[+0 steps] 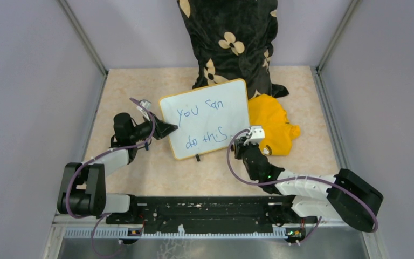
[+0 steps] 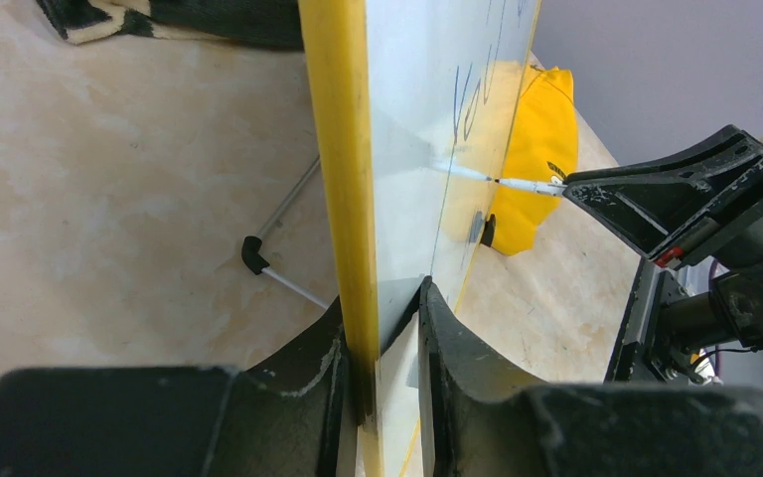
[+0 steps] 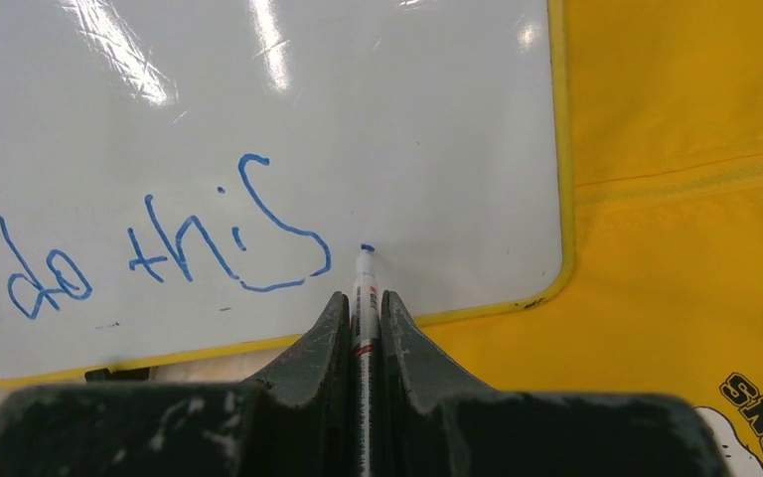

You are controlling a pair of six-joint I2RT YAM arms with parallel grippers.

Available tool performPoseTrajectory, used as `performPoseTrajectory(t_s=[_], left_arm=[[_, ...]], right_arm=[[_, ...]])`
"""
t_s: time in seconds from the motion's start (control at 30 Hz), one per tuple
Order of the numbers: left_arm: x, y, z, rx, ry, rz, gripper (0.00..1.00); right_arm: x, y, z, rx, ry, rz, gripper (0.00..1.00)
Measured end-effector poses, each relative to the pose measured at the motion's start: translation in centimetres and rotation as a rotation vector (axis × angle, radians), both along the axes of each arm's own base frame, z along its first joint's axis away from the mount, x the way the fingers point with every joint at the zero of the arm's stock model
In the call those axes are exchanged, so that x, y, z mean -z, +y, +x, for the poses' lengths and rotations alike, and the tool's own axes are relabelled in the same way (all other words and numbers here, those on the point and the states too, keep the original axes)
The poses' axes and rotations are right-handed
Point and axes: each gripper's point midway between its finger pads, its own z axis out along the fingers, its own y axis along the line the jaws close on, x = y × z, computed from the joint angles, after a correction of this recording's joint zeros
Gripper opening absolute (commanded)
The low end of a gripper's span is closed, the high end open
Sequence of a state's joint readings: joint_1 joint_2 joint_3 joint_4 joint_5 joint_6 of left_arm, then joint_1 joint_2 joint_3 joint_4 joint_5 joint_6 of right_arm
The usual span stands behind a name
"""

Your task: Write a sentence on the whiteboard

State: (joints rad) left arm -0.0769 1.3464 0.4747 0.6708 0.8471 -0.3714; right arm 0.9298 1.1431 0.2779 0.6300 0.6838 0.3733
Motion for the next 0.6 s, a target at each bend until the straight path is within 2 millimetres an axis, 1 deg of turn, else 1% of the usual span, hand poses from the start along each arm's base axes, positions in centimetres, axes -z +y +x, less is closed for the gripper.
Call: performPoseTrajectory(t_s=[0.1,0.23,0.37,0.47,0.5,0.6], left_arm=[[0.0,0.0,0.0,0.000,0.000,0.000,0.00],[0.0,0.0,0.0,-0.001,-0.001,0.001,0.01],[0.0,0.1,0.0,-0.004,0.002,0.003,0.13],[0.0,0.1,0.1,-0.009,0.004,0.005,0.30],[-0.1,0.1,0.1,-0.010,0.005,0.005,0.35],[0.1,0.3,0.3,-0.033,-0.002,0.023,0.47]], right_arm=[[-0.3,-0.2,-0.4,-0.012,0.010,0.011,0.00],[-2.4,-0.3,-1.2,-0.041,-0.004,0.077,0.00],[-4.4,-0.8,-2.4,-0.074,-0.018,0.144,0.00],[-5.3,-1.1,-3.6,-0.115,-0.015,0.173,0.00],[-5.3,-1.1,-3.6,-0.115,-0.015,0.173,0.00],[-5.4,-1.2,-4.5,-0.156,-0.005,0.171,0.00]])
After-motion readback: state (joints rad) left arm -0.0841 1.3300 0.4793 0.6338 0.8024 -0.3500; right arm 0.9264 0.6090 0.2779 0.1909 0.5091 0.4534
